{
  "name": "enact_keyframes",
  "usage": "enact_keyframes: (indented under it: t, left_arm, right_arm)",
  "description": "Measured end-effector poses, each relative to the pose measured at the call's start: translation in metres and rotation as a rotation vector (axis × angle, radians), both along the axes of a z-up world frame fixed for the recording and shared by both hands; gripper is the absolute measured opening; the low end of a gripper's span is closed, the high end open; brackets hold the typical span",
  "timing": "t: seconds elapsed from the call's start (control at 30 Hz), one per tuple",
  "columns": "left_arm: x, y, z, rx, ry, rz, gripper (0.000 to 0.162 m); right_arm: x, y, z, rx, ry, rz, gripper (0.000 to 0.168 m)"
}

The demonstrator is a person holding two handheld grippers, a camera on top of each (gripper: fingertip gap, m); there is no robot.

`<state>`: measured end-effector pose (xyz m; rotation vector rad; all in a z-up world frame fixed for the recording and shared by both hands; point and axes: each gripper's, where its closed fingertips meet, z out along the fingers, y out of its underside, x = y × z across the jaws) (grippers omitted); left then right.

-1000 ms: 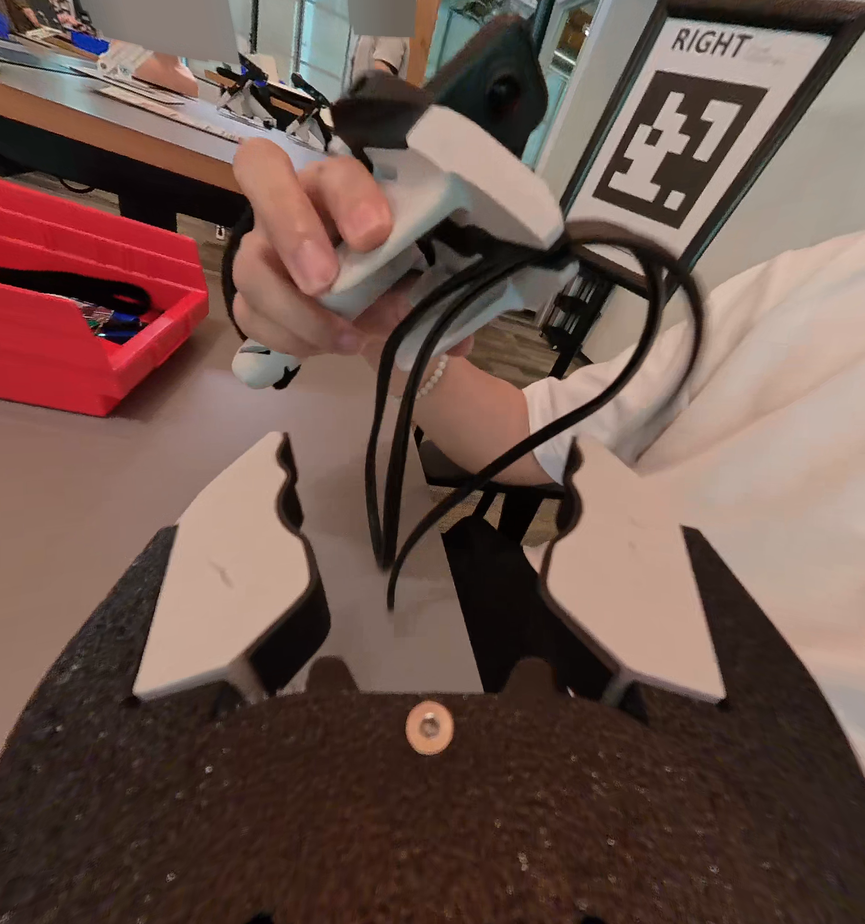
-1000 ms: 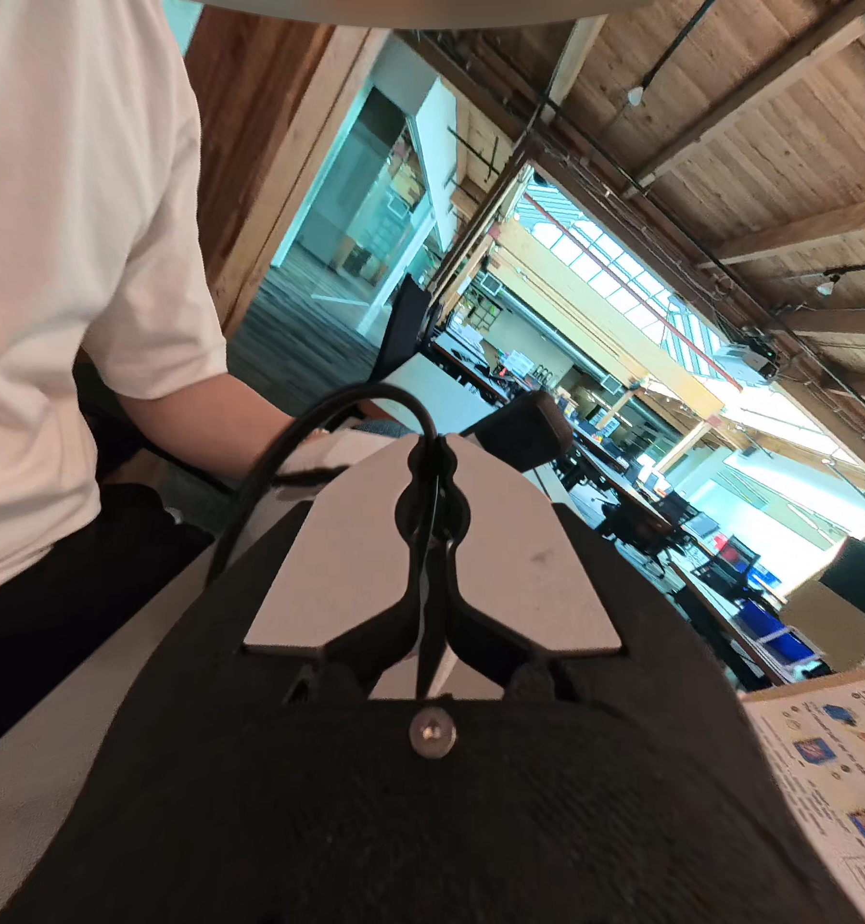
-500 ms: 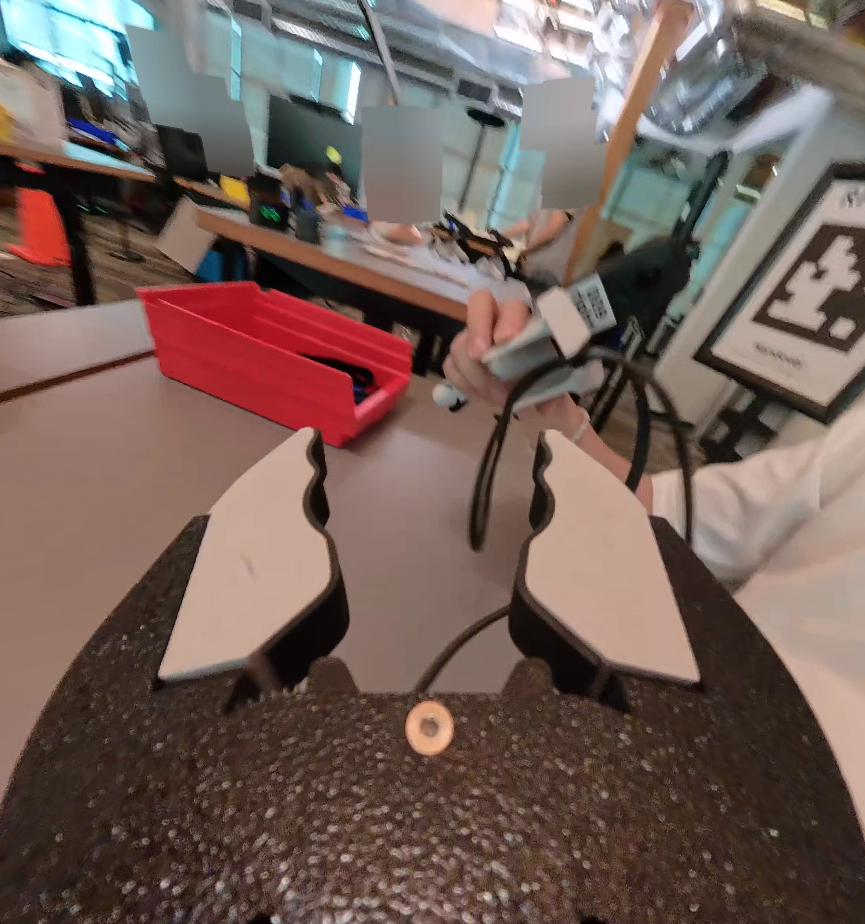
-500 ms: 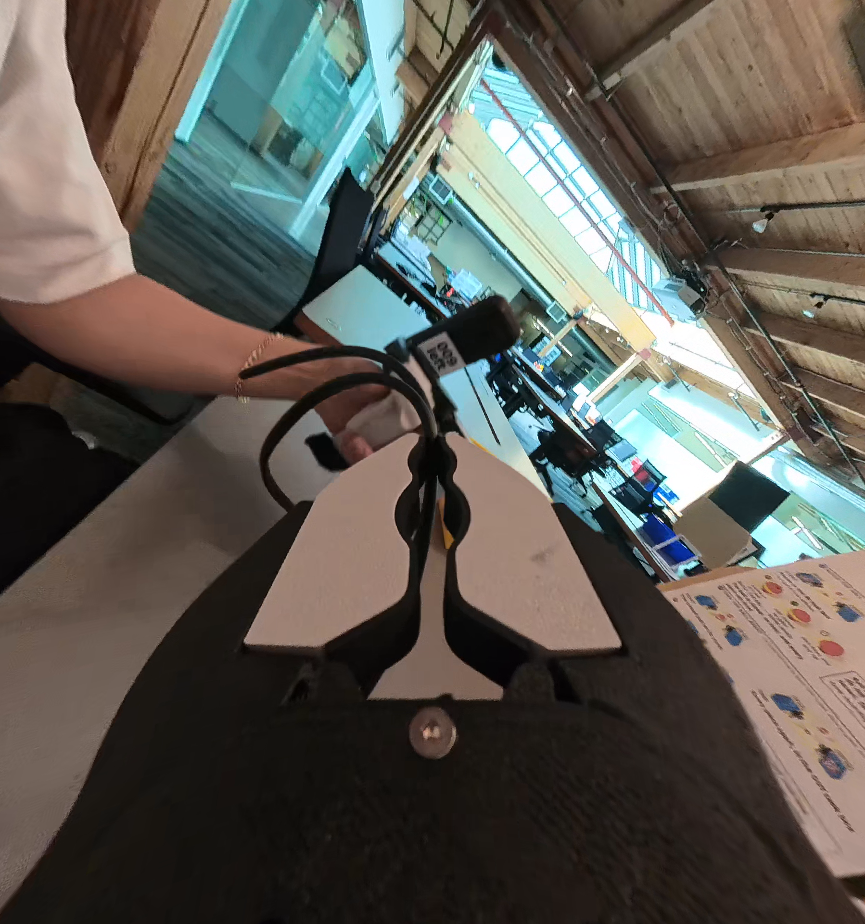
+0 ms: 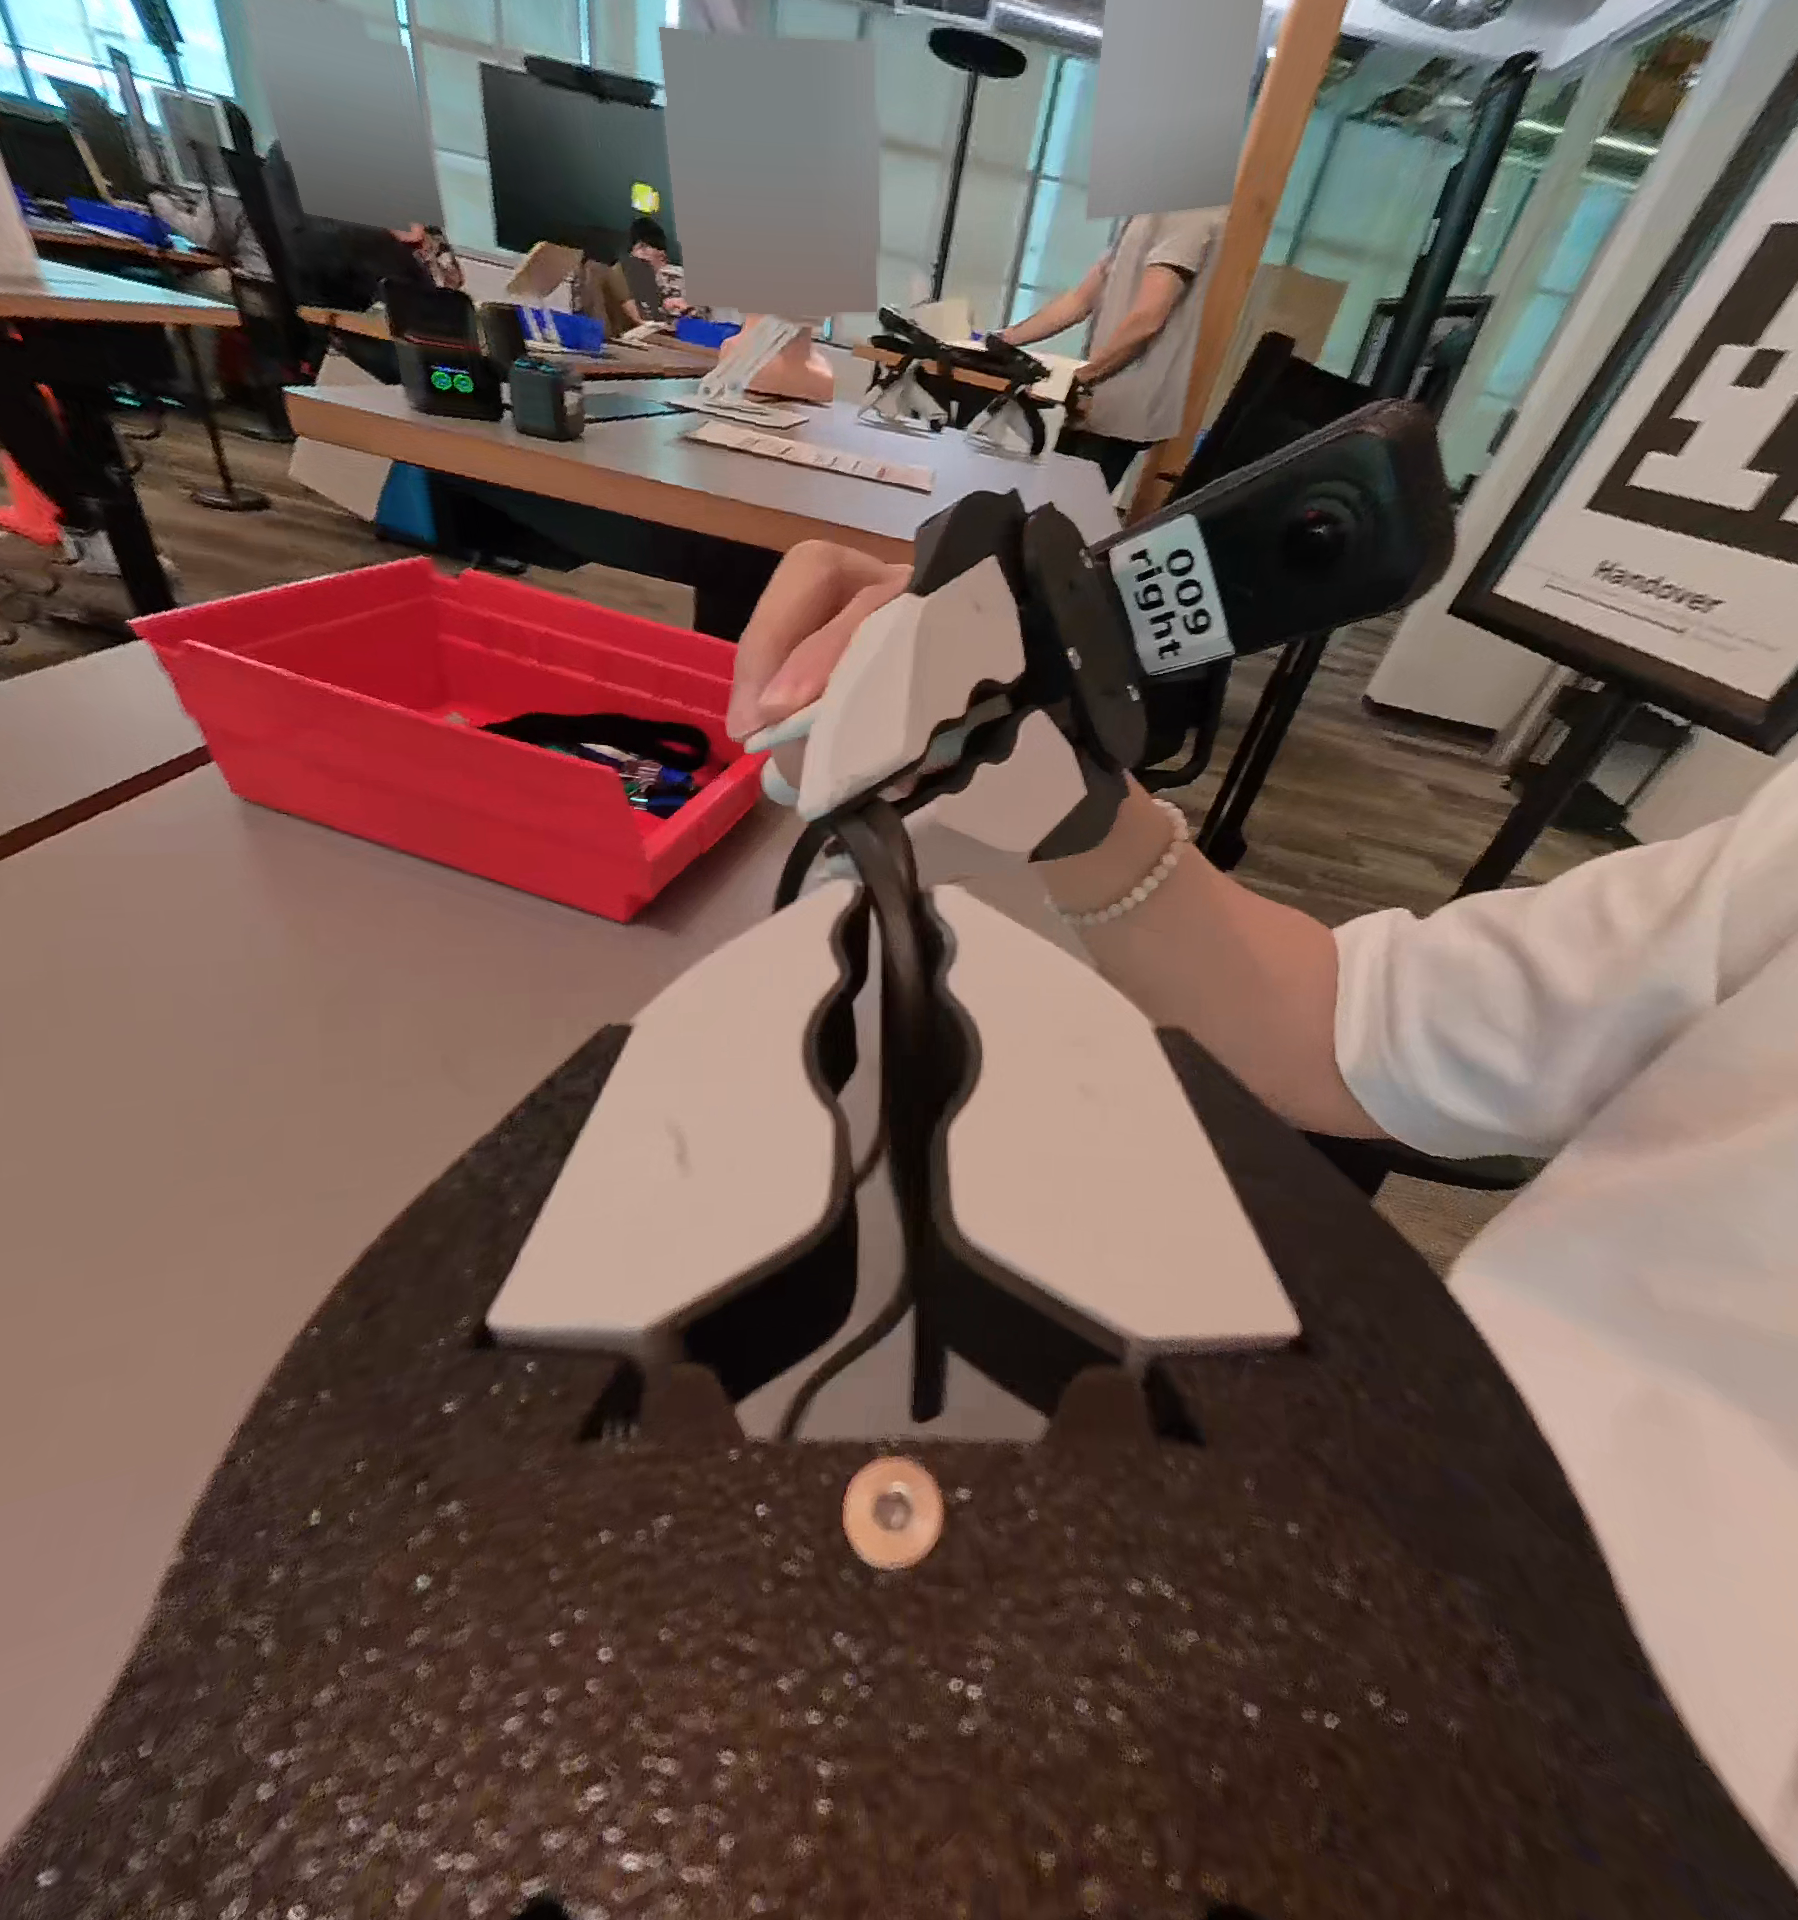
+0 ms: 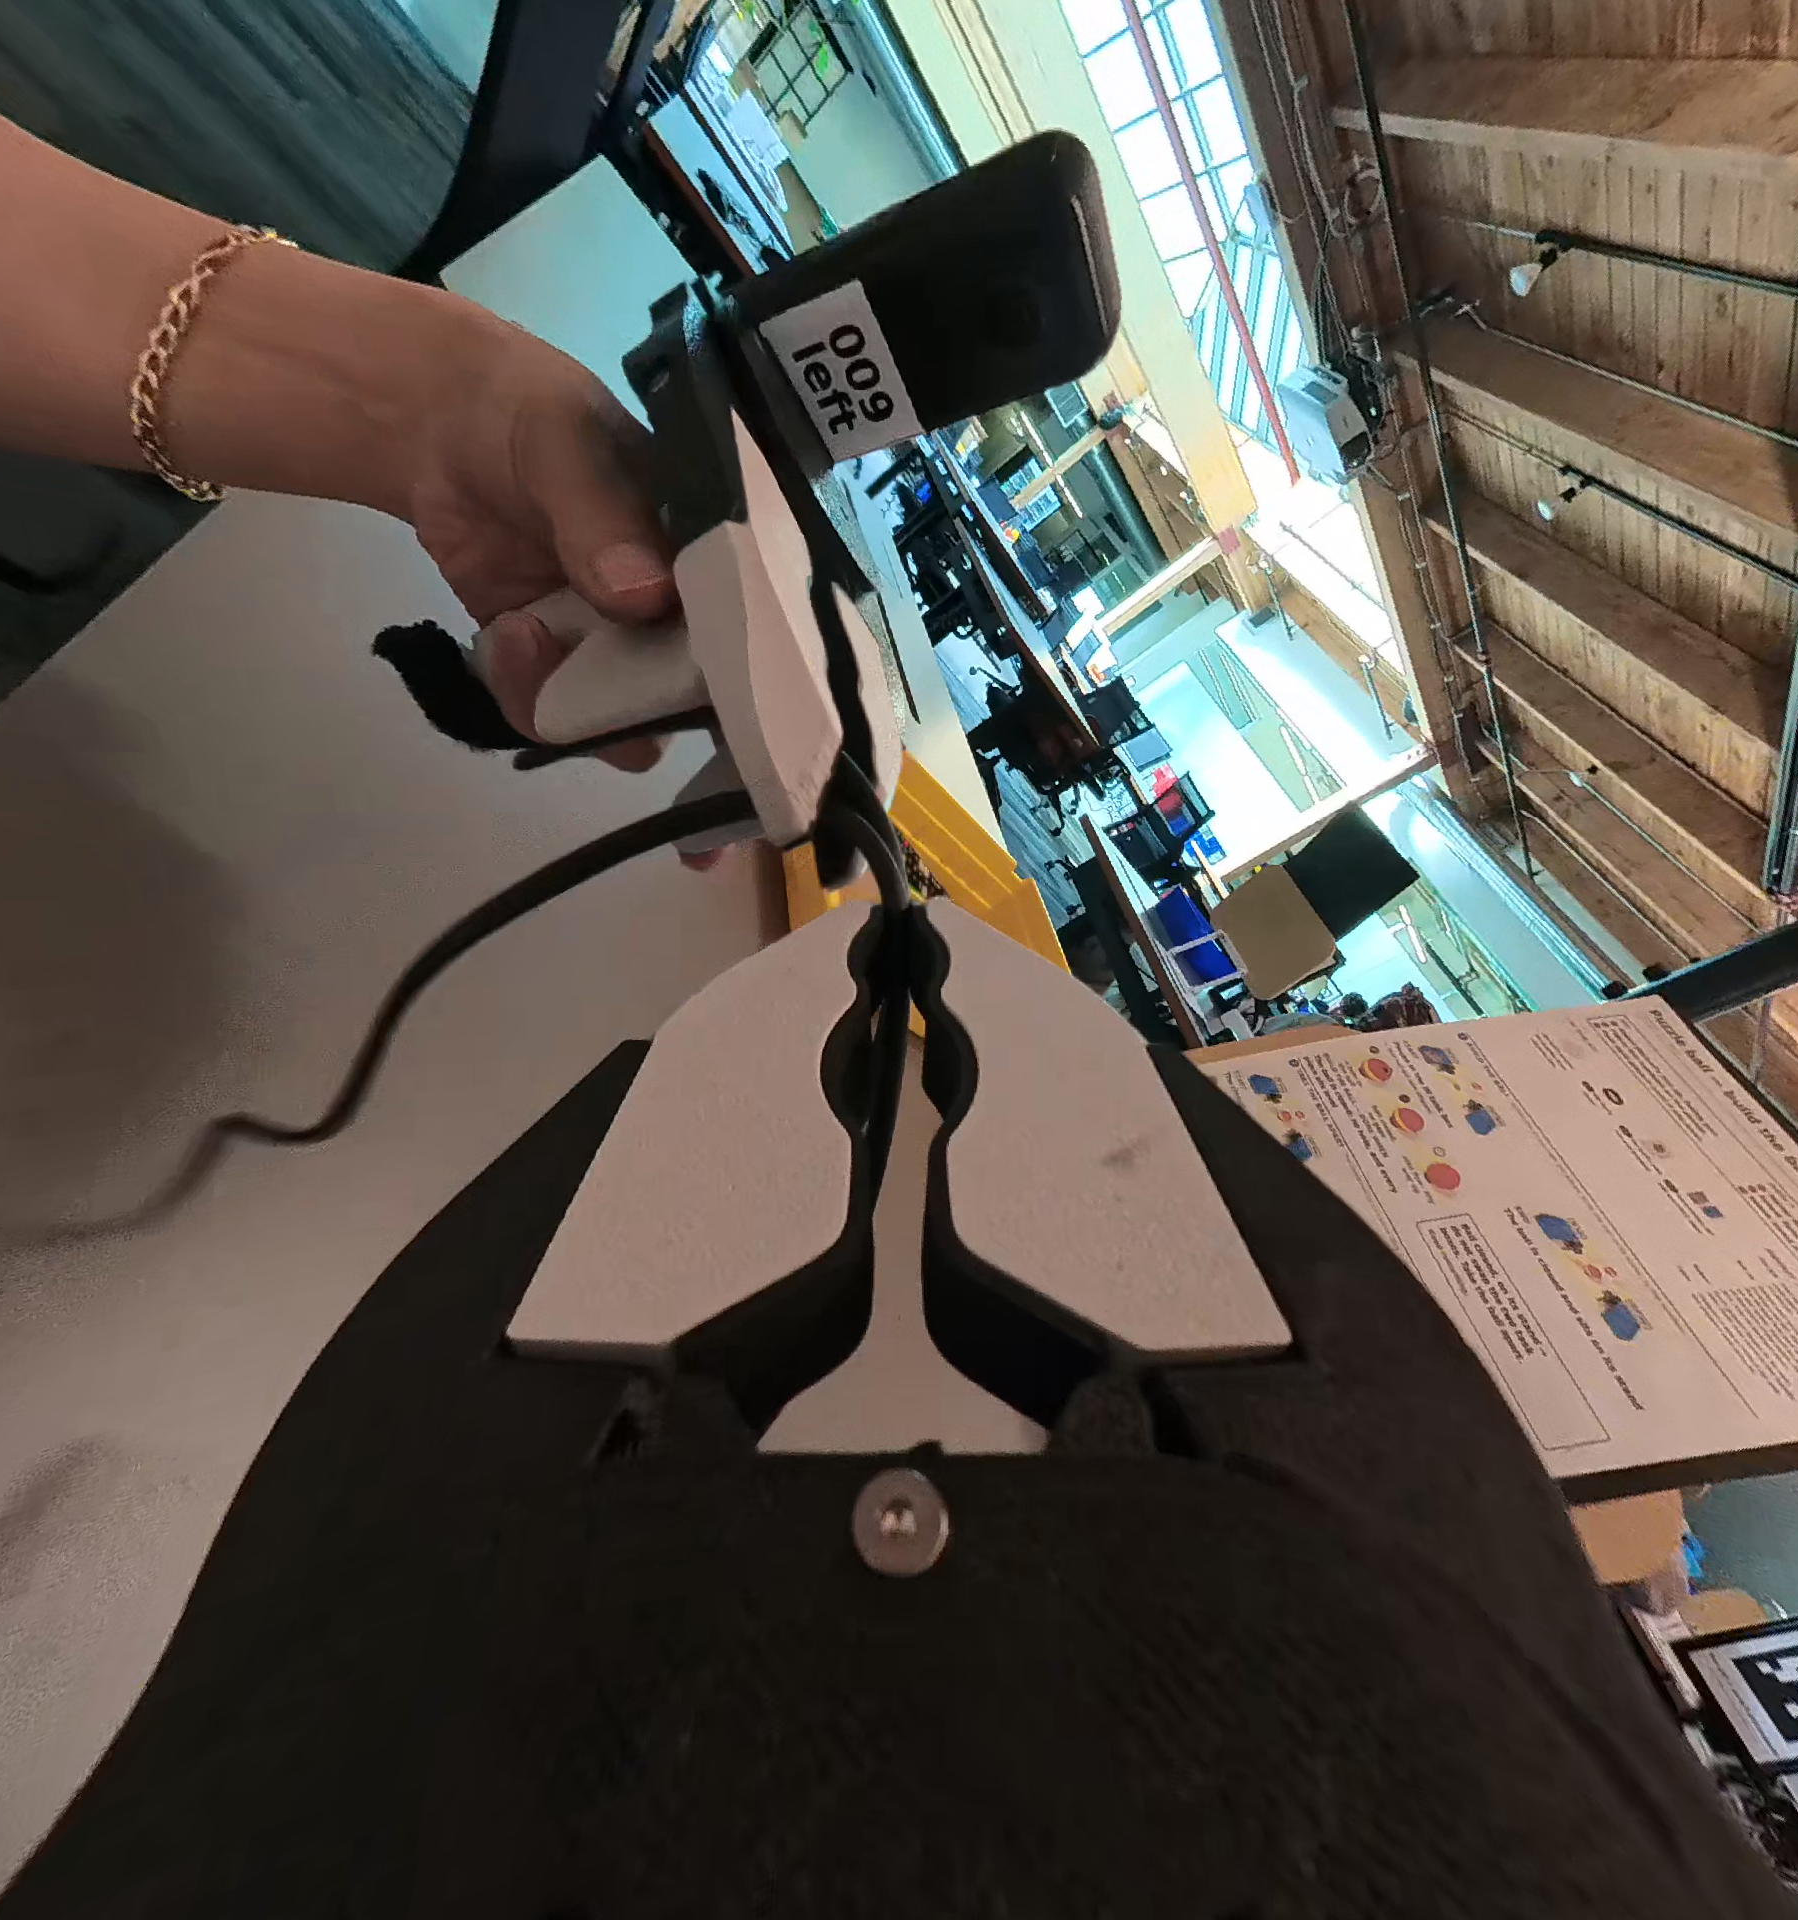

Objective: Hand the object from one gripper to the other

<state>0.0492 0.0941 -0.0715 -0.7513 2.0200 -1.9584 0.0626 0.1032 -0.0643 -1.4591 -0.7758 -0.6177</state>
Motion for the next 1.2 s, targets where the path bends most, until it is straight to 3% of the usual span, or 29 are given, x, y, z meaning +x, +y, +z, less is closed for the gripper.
enact_keyframes:
  t: [0.37, 0.43, 0.53, 0.63, 0.73, 0.83, 1.07, 1.2]
  left_arm:
    - [0.021, 0.016, -0.005, 0.200, -0.170, 0.212, 0.005]
    - [0.024, 0.021, -0.002, 0.203, -0.195, 0.252, 0.005]
    - [0.028, 0.037, 0.005, 0.139, -0.180, 0.298, 0.005]
    - [0.028, 0.055, 0.022, -0.040, -0.144, 0.319, 0.005]
    - [0.025, 0.068, 0.037, -0.166, -0.144, 0.336, 0.005]
    - [0.024, 0.075, 0.043, -0.181, -0.172, 0.379, 0.005]
    - [0.026, 0.075, 0.042, -0.152, -0.181, 0.425, 0.005]
    - [0.024, 0.067, 0.044, -0.165, -0.186, 0.413, 0.005]
  right_arm:
    - [0.017, 0.010, -0.006, -0.004, 0.064, -0.098, 0.004]
    - [0.021, 0.008, -0.002, 0.020, 0.079, -0.113, 0.013]
    - [0.037, -0.002, 0.008, 0.066, 0.134, -0.176, 0.036]
    - [0.040, -0.007, 0.008, 0.065, 0.249, -0.145, 0.054]
    - [0.043, 0.003, 0.003, 0.079, 0.329, -0.149, 0.066]
    - [0.038, 0.023, 0.004, 0.125, 0.438, -0.145, 0.078]
    - [0.030, 0.059, -0.025, 0.029, 0.448, -0.281, 0.087]
    - [0.023, 0.070, -0.033, 0.030, 0.575, -0.259, 0.087]
